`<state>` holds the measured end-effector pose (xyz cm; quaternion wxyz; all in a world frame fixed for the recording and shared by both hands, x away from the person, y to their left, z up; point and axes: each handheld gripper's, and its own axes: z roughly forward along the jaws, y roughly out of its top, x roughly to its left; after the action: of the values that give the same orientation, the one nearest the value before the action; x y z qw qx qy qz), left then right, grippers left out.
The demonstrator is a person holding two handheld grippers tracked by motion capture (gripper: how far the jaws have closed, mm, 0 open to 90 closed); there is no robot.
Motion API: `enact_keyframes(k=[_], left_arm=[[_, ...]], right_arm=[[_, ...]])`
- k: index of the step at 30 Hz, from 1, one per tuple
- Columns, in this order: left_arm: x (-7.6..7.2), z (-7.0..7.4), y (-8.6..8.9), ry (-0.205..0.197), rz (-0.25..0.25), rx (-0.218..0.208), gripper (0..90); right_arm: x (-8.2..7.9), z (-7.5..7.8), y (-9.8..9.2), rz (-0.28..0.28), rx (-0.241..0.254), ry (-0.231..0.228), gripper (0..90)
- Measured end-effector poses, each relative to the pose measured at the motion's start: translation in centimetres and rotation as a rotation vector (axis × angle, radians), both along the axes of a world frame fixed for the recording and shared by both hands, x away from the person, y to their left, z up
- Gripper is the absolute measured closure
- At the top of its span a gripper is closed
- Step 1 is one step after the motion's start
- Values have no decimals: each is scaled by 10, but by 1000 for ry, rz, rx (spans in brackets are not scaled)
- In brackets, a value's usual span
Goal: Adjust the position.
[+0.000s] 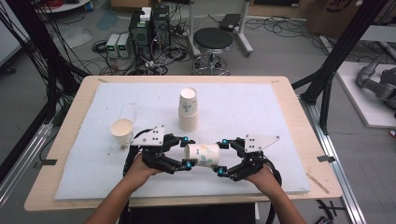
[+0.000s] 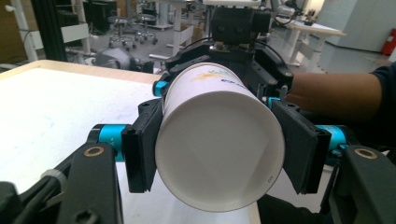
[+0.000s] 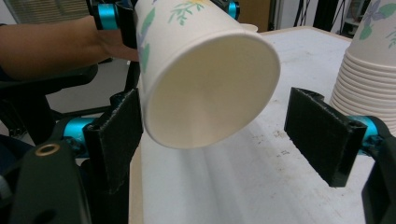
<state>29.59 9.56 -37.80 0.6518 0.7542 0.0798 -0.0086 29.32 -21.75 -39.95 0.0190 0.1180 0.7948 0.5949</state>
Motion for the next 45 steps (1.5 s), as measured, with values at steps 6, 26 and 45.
enact_keyframes(k=[6,26,45], left_arm=[[1,-2,-1,17,-18,-25,374],[1,-7,-3,75,-9,-78,221],[-4,6,-3,3,44,123,134]], right_arm=[[3,-1,1,26,38,20,204],[4,4,-2,92,120,42,301],[10,40,-2,67,-169,7,314]])
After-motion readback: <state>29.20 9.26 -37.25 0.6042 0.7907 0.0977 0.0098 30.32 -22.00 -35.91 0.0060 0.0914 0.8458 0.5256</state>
